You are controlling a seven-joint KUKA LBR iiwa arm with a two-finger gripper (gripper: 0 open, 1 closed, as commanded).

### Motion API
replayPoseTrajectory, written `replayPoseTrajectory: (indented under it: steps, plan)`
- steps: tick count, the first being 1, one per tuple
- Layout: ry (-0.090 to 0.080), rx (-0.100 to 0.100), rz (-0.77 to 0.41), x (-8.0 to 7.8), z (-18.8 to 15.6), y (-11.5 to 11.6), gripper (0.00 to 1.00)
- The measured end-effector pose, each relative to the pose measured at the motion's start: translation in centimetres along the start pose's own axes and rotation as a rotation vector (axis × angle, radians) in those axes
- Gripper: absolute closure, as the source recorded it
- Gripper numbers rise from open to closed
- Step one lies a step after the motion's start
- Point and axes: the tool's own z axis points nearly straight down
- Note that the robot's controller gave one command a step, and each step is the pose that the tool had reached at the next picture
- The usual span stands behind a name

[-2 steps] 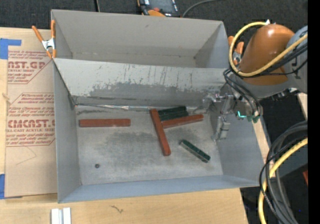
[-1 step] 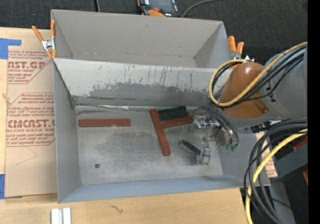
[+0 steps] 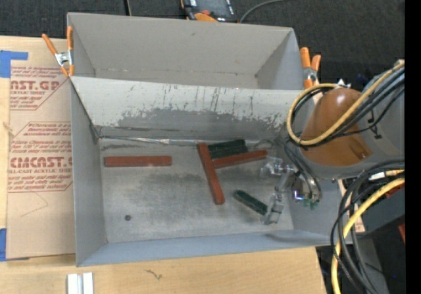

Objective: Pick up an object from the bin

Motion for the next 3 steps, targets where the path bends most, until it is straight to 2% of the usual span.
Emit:
replayPoseTrajectory:
  steps: [1,2,3]
  plan:
    - [-0.001,-0.001,0.003,0.4,-1.1,1.8,0.0]
    - [0.004,0.0,0.238,1.5,3.2,1.7,0.0]
    - [0.002,0.001,0.238,1.6,3.2,1.7,0.0]
